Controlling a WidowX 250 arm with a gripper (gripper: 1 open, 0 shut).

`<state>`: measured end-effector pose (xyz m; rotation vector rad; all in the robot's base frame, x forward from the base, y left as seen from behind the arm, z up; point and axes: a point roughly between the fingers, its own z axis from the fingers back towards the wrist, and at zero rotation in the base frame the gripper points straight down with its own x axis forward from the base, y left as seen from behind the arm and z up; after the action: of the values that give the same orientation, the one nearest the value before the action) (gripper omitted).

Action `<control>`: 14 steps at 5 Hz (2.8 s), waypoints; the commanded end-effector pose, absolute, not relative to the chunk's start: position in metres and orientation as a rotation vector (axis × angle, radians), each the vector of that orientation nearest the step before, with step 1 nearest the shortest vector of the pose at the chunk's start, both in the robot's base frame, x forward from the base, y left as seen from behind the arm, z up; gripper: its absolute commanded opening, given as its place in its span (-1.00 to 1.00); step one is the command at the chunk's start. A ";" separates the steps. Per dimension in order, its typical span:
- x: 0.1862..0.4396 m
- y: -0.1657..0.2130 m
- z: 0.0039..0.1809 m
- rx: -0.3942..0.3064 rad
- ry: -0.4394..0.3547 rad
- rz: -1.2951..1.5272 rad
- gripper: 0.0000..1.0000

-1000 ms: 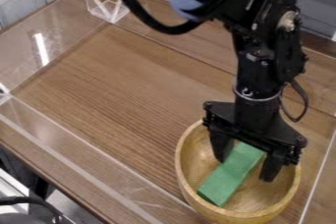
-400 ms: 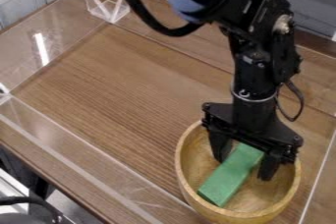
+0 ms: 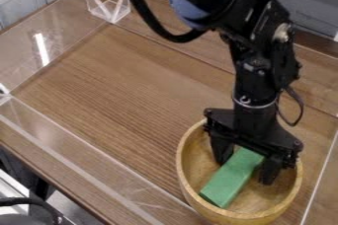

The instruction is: Remove the green block from inside the brown bowl and put it on the table

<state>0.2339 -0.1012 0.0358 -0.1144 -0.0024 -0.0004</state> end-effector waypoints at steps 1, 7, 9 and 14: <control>0.241 -0.101 0.038 -0.124 -0.039 0.008 1.00; 0.232 -0.100 0.066 -0.133 -0.007 0.029 -1.00; 0.232 -0.097 0.088 -0.147 -0.009 0.041 -1.00; 0.226 -0.074 0.163 -0.156 -0.085 0.072 -1.00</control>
<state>0.2238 -0.0738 0.1513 -0.1467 -0.0351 0.0789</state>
